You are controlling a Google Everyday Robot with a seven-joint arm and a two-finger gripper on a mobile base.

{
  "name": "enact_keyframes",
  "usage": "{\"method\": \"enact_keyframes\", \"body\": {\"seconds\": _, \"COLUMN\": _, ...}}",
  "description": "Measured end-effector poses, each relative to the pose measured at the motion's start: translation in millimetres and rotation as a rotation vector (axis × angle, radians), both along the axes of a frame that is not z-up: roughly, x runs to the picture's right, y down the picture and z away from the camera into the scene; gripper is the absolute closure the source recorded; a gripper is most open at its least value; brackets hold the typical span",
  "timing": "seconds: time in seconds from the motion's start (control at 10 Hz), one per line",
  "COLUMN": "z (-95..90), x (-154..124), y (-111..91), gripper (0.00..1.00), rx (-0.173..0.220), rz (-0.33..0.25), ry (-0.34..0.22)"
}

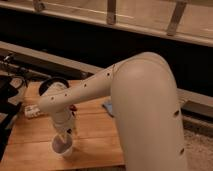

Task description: Pick up the ceramic cup

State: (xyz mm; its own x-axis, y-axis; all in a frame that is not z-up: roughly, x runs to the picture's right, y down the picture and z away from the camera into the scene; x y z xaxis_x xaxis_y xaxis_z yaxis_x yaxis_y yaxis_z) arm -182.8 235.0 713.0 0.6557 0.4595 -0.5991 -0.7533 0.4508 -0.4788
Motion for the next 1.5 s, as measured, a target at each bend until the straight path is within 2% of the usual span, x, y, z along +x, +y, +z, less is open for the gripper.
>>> {"method": "enact_keyframes", "body": {"seconds": 0.3, "z": 2.7, "x": -5, "y": 0, "gripper": 0.58, "rx": 0.001, "rz": -0.005, "ry": 0.003}}
{"method": "enact_keyframes", "body": {"seconds": 0.5, "z": -5.8, "x": -5, "y": -12, "gripper": 0.75, "rx": 0.013, "rz": -0.005, "ry": -0.011}}
{"method": "enact_keyframes", "body": {"seconds": 0.6, "z": -14.1, "x": -7, "y": -20, "gripper": 0.8, "rx": 0.02, "rz": -0.006, "ry": -0.021}}
{"method": "enact_keyframes", "body": {"seconds": 0.9, "z": -25.3, "x": -12, "y": -35, "gripper": 0.8, "rx": 0.037, "rz": -0.007, "ry": -0.042}}
{"method": "enact_keyframes", "body": {"seconds": 1.2, "z": -41.6, "x": -13, "y": -60, "gripper": 0.8, "rx": 0.055, "rz": -0.001, "ry": -0.061}}
{"method": "enact_keyframes", "body": {"seconds": 1.5, "z": -45.4, "x": -16, "y": -70, "gripper": 0.8, "rx": 0.069, "rz": -0.004, "ry": -0.08}}
